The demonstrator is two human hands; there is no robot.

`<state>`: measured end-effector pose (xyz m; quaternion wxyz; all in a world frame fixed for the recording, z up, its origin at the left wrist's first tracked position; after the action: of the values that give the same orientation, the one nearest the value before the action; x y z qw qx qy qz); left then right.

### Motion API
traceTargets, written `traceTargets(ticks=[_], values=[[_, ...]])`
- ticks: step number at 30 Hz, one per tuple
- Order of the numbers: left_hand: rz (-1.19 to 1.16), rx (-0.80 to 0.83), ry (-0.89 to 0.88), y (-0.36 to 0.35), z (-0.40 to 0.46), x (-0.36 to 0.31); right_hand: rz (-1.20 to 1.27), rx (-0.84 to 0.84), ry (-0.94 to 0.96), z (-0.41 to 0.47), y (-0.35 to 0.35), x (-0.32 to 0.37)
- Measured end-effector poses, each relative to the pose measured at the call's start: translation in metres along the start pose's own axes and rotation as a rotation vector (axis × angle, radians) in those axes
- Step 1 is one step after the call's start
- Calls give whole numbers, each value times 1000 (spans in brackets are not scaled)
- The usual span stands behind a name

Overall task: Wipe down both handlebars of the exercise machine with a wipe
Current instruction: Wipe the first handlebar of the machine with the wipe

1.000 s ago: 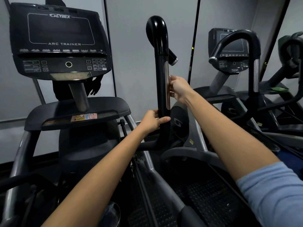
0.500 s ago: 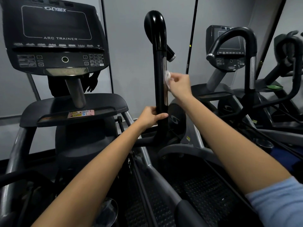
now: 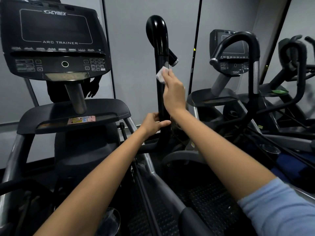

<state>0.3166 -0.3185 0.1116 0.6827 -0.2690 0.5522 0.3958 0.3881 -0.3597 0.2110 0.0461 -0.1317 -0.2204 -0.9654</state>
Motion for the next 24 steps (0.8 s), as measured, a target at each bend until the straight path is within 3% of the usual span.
traceTargets(ticks=[8, 15, 19, 24], values=[[107, -15, -58, 0, -3, -1, -322, 6, 309, -87, -22, -29], [81, -39, -70, -1, -7, -4, -493, -11, 372, -4, -9, 3], [100, -69, -56, -1, -7, -1, -710, 37, 522, -37, -26, -10], [134, -91, -48, 0, -6, 1, -731, 5, 717, -87, -27, -31]])
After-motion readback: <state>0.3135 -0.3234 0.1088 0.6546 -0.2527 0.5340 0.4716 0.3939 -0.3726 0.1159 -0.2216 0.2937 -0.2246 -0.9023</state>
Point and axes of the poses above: each hand's wrist, its own z-axis towards the middle knuckle, its own y-axis out of the back of the hand, x = y × z, the point moved 4 cm from there along z, towards the middle knuckle, and after that the axes turned 12 degrees about -z, right-handed, at the moved point
